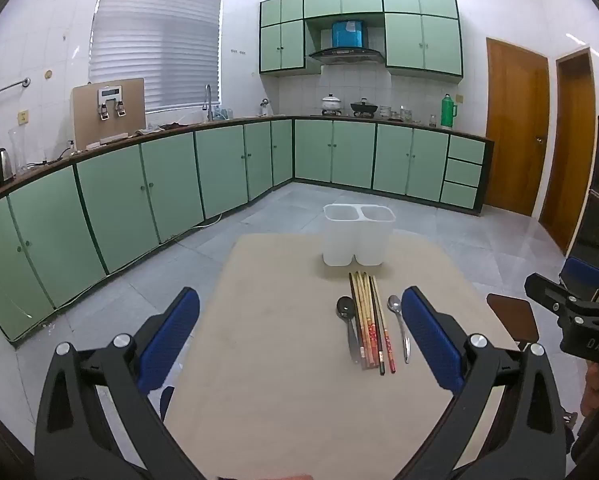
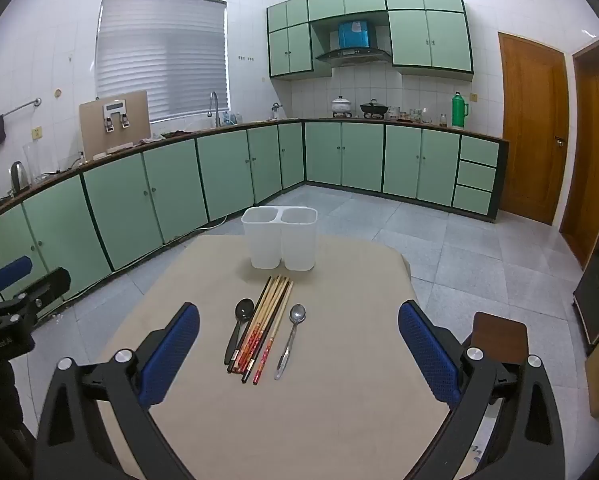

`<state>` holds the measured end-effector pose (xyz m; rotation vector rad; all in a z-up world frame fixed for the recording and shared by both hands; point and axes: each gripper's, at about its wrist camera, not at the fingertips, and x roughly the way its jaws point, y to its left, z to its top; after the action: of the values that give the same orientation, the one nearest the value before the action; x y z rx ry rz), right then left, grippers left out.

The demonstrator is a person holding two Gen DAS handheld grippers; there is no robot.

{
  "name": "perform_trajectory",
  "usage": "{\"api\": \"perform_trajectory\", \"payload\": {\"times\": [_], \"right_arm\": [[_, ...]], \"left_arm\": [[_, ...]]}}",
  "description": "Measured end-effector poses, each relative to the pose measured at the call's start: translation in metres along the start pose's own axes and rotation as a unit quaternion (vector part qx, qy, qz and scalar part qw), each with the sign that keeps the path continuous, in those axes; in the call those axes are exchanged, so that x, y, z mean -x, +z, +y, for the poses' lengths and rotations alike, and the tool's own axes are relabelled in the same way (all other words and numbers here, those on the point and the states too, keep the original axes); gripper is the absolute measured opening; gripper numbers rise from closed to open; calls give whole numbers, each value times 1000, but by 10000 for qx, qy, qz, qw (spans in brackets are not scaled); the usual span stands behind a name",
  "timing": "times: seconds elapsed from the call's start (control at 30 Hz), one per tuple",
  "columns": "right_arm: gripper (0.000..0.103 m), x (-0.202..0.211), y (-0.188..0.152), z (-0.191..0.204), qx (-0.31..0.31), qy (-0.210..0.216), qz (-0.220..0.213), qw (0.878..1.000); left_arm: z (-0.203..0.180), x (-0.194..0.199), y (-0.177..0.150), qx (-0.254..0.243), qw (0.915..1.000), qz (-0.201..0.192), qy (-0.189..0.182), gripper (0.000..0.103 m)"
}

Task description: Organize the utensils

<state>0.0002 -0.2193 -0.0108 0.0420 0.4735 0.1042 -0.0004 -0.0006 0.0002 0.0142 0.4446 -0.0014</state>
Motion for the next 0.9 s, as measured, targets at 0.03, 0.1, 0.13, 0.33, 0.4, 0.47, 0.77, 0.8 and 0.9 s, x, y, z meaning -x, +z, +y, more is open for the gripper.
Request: {"api": "perform_trajectory", "payload": {"times": [0.03,0.1,0.13,0.33,0.4,0.47,0.77,0.8,0.9], "right_arm": [[97,0,0,0,0,1,3,10000],[97,0,0,0,-8,10,6,10000],[97,1,0,0,-9,12,2,10000],[97,0,0,1,-9,1,35,10000],[97,1,0,1,-14,-2,26,10000],[97,1,1,-1,-11,-1,28,10000],[97,2,1,-2,-13,2,25,10000],[97,2,1,-2,-8,-1,26,10000],[97,2,0,-5,-22,4,27,10000]], "left_arm": [[0,0,0,22,10000,1,-12,98],[0,0,0,42,10000,0,-4,98],[0,0,0,41,10000,-1,-1,98],[-2,-2,2,6,10000,0,58,98],[-2,-3,2,16,10000,4,58,98],[-3,-2,2,8,10000,-1,75,98],[-2,-1,2,-20,10000,5,69,98],[-2,1,3,-13,10000,6,64,98],[0,0,4,-9,10000,20,62,98]]}}
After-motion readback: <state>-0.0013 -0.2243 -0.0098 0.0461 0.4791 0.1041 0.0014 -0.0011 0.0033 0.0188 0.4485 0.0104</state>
